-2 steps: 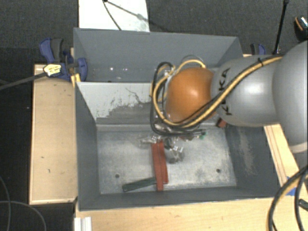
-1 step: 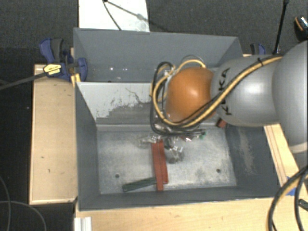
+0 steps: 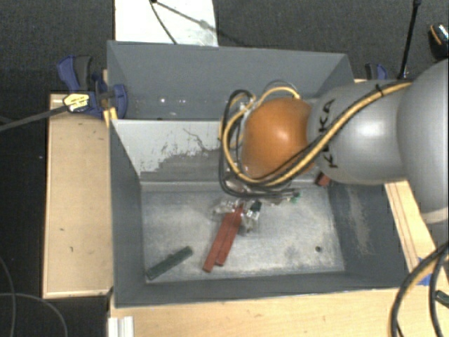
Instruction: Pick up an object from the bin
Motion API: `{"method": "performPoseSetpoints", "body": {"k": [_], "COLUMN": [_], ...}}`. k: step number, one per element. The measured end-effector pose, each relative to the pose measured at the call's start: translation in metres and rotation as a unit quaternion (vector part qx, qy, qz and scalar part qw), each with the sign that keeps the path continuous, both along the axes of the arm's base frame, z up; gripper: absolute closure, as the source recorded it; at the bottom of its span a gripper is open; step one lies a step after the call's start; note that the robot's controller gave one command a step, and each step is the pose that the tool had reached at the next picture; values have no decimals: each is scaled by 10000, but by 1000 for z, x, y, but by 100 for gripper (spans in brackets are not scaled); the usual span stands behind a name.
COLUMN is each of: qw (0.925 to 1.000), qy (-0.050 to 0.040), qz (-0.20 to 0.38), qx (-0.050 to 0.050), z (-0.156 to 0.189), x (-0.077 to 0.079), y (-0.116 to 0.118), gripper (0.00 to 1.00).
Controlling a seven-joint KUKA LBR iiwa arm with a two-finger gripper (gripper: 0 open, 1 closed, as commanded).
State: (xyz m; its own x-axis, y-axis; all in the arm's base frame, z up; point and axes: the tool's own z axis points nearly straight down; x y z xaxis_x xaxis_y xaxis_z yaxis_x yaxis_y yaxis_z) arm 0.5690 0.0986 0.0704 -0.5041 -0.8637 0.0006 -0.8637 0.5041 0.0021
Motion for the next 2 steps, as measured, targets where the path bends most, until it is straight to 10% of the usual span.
{"method": "performPoseSetpoints", "body": {"k": [2], "qw": [10000], "qy": [-60], "qz": [-42], "qx": [10], "z": [97], "x": [3], "y": [1], "gripper": [100]}}
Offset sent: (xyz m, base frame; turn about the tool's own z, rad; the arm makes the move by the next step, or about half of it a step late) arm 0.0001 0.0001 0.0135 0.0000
